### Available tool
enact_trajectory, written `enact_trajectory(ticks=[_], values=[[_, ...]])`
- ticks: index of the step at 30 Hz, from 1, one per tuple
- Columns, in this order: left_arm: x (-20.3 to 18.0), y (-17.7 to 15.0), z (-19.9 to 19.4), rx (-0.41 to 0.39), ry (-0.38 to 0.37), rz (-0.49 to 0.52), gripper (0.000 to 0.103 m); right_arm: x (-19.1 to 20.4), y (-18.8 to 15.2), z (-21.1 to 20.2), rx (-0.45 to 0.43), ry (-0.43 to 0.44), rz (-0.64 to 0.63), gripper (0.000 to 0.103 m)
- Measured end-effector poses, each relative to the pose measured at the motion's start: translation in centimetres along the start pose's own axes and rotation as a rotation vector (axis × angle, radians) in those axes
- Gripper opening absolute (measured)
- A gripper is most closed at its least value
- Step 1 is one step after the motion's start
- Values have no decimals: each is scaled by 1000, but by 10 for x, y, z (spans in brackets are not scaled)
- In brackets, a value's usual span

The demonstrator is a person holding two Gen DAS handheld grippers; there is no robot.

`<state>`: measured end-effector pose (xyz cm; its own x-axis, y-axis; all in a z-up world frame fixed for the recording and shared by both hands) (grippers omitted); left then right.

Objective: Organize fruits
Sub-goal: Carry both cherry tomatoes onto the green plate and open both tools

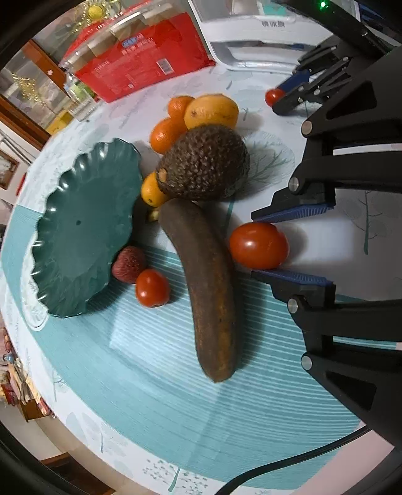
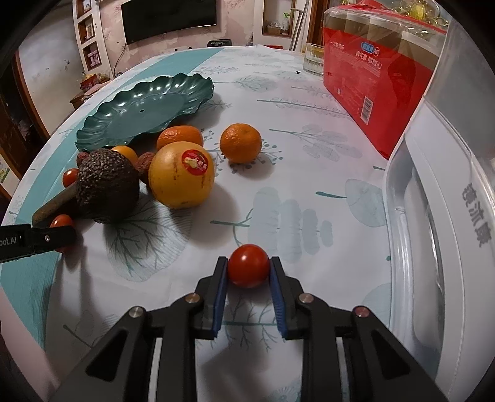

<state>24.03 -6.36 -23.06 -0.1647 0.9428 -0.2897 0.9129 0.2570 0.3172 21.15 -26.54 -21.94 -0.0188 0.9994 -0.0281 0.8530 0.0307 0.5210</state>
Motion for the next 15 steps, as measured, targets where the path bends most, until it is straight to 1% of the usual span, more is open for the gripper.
enact_trajectory(ticks=[4, 8, 12, 15], values=[[7, 0, -18, -25, -7, -17, 28, 11, 1, -9, 5, 38, -13, 26], [17, 8, -43, -79, 5, -44, 28, 32, 9, -19, -3, 98, -48, 26], [25, 25, -64, -133, 8, -58, 28, 58, 25, -35, -52, 159, -98, 26], [28, 44, -74, -171, 10, -43, 28, 76, 41, -43, -86, 209, -108, 26]])
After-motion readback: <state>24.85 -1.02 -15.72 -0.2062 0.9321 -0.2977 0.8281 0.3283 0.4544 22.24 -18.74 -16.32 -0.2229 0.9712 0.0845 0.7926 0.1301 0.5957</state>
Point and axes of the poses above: each gripper's, at about its wrist camera, not at the fingertips, and z roughly the way its jaws point, x to its left, y to its top, the point moved 4 cm from there along z, roughly the way its jaws point, and after that the axes turned 2 degrees about -x, right-handed, at the moved point
